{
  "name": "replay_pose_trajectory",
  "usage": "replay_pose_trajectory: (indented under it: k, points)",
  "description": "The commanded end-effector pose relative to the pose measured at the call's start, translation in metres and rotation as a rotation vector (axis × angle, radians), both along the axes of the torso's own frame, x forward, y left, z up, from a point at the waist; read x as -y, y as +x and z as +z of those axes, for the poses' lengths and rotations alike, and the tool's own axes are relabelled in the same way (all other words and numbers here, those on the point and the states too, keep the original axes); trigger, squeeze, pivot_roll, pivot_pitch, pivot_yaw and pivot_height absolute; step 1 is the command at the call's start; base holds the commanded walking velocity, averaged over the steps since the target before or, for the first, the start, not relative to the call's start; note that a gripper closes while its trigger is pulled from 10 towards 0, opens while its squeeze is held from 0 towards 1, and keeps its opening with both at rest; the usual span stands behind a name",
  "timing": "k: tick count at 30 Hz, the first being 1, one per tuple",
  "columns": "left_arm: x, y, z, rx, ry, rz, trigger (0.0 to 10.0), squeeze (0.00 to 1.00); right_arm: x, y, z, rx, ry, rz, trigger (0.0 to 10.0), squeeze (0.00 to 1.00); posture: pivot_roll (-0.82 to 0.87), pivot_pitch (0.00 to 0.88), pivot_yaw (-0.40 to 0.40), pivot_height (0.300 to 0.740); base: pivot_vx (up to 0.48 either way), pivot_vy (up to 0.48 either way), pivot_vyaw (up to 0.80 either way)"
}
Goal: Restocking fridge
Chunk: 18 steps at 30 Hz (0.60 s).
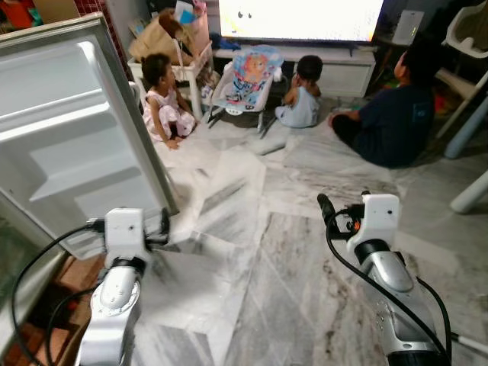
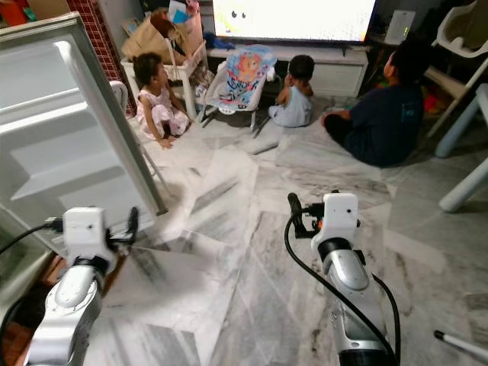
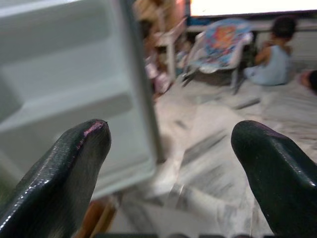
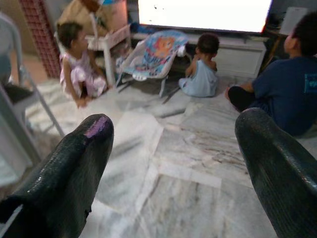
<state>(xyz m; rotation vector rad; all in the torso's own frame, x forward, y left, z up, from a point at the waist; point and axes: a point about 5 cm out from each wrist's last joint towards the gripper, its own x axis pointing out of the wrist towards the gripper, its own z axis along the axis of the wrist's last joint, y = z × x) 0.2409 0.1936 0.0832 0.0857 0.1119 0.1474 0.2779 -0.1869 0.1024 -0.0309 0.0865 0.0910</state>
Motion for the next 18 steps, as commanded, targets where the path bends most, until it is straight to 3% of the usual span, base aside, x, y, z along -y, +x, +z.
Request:
replay_pose_trajectory:
  k: [1, 9, 11, 14, 18]
  points:
    - [-0.005, -0.005, 0.0, 0.004, 0.007, 0.038, 10.0, 0.0, -0.007, 0.002, 0.005, 0.01, -0.003, 0.054, 10.0, 0.0, -0.06, 0.044, -0.012, 0.74, 0.0, 0.0, 0.0]
    - [0.0, -0.014, -0.004, -0.006, -0.003, 0.012, 10.0, 0.0, -0.015, 0.007, 0.006, 0.013, -0.016, 0.049, 10.0, 0.0, -0.05, 0.026, 0.002, 0.74, 0.0, 0.0, 0.0]
    - [-0.003, -0.031, -0.011, -0.047, 0.038, -0.009, 10.0, 0.0, -0.007, -0.013, -0.008, -0.043, 0.022, -0.037, 10.0, 0.0, -0.07, 0.019, 0.025, 0.74, 0.0, 0.0, 0.0]
    - [-0.006, -0.044, -0.02, -0.092, 0.044, -0.014, 10.0, 0.0, 0.0, -0.032, -0.018, -0.06, 0.003, -0.049, 10.0, 0.0, -0.08, 0.024, 0.042, 0.74, 0.0, 0.0, 0.0]
    - [-0.01, -0.053, -0.026, -0.134, 0.053, -0.002, 10.0, 0.0, 0.011, -0.046, -0.025, -0.085, -0.049, -0.048, 10.0, 0.0, -0.09, 0.045, 0.067, 0.74, 0.0, 0.0, 0.0]
